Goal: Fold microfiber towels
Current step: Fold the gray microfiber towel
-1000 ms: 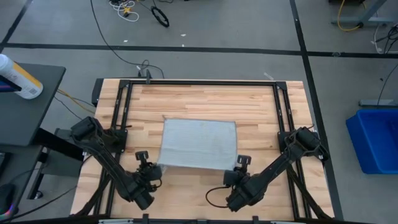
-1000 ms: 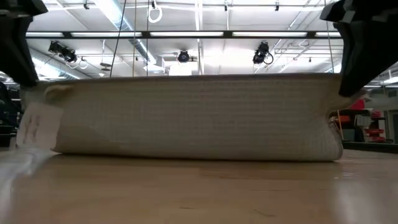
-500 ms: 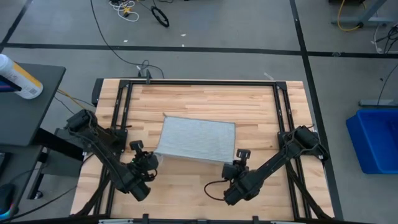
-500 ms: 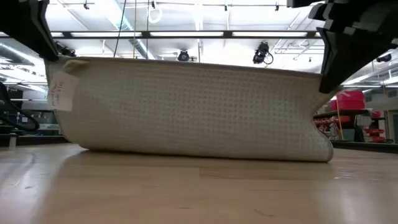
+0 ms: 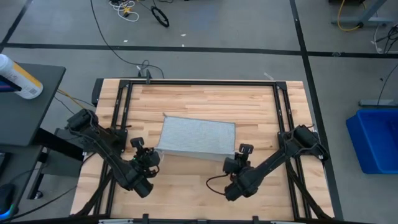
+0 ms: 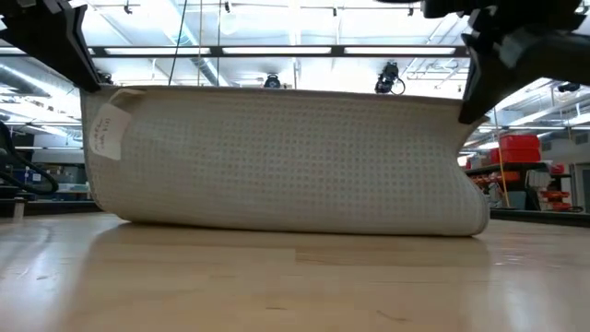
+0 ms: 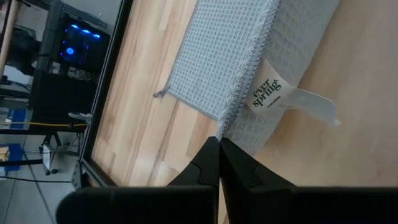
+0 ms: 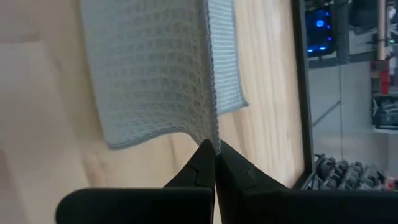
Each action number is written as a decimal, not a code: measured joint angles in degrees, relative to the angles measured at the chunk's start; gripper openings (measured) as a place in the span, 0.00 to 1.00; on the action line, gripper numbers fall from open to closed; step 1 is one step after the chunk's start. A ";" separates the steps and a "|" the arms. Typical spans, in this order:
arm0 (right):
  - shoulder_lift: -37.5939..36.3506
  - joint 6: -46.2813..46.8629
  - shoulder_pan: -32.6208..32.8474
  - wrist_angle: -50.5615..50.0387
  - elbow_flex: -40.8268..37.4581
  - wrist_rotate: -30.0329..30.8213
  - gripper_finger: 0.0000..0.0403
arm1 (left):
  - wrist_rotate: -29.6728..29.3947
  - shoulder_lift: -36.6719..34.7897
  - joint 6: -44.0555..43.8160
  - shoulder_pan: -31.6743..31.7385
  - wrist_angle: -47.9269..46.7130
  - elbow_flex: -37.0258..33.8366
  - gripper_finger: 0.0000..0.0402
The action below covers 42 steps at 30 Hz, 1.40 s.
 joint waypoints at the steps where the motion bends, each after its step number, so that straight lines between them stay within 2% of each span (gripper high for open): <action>1: 0.00 0.00 -0.27 -0.29 0.00 0.21 0.00 | 0.04 0.00 0.21 0.11 -0.11 0.00 0.01; 8: 0.00 0.23 -1.43 -1.77 0.00 0.43 0.00 | -0.09 -0.58 1.23 0.49 -2.82 0.00 0.01; 13: 0.07 3.09 -1.84 -2.05 0.77 -1.57 0.00 | 0.00 -5.48 1.20 0.58 -2.16 0.38 0.01; 19: 0.07 3.10 -0.68 -2.71 6.90 -4.47 0.00 | 2.12 -11.89 -1.50 1.24 -0.74 6.65 0.01; 23: 0.04 2.71 -0.65 -2.68 11.19 -5.56 0.00 | 2.14 -12.26 -3.46 1.13 -0.25 11.05 0.01; 26: 0.02 1.68 -0.07 -2.63 13.49 -6.78 0.00 | 3.77 -12.18 -4.46 0.61 2.90 11.81 0.01; 32: 0.02 3.47 2.27 -2.53 14.32 -8.52 0.00 | 4.77 -12.09 -10.58 -1.25 6.75 9.10 0.01; 42: 0.02 9.01 3.02 -2.34 12.95 -11.57 0.00 | 7.94 -12.04 -17.97 -3.27 21.07 -4.19 0.01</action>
